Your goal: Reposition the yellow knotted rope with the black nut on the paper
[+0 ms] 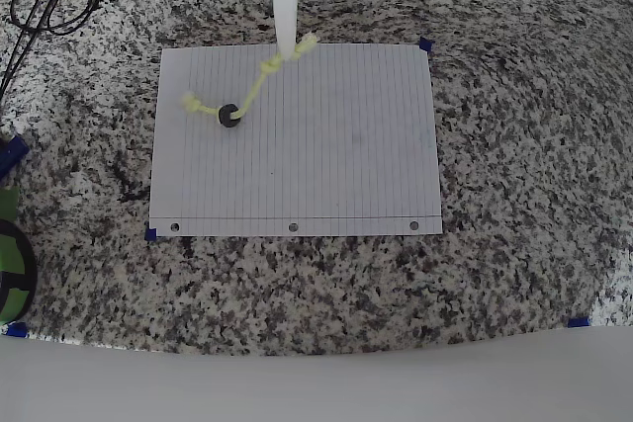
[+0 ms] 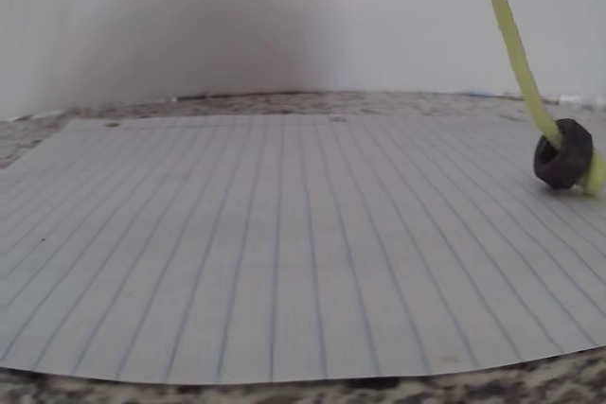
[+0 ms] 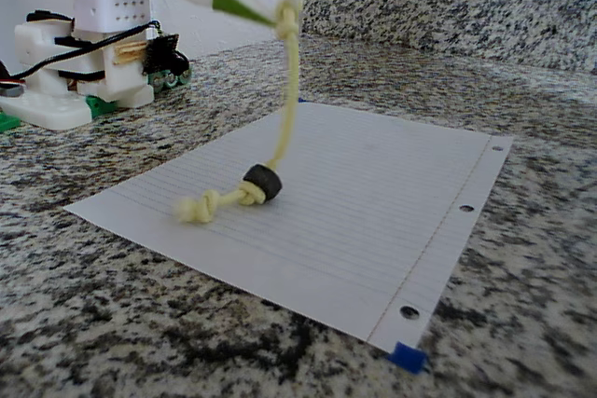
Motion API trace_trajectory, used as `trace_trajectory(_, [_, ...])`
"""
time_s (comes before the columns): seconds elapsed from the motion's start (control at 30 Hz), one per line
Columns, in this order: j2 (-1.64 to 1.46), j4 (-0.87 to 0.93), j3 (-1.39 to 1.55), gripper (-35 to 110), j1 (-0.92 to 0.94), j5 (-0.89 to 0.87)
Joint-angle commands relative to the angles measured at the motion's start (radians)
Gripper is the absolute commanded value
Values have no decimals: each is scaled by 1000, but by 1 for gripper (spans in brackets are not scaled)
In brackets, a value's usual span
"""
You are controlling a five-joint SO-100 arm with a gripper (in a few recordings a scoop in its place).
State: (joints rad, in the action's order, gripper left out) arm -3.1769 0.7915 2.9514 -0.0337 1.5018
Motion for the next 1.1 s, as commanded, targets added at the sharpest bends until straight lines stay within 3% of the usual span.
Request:
trace_trajectory(0.0, [-2,-5,25,0,-26,-51])
trace_trajectory(0.53, [-28,-14,61,0,-221,-123])
trace_trajectory(0.6, [-25,-17,67,12,-232,-129])
trace_trajectory(0.7, [-25,2,81,56,-244,-141])
trace_trajectory(0.77, [-35,6,91,67,-250,-137])
trace_trajectory(0.87, [-49,-2,95,75,-253,-118])
trace_trajectory(1.07, [-74,-12,95,75,-262,-103])
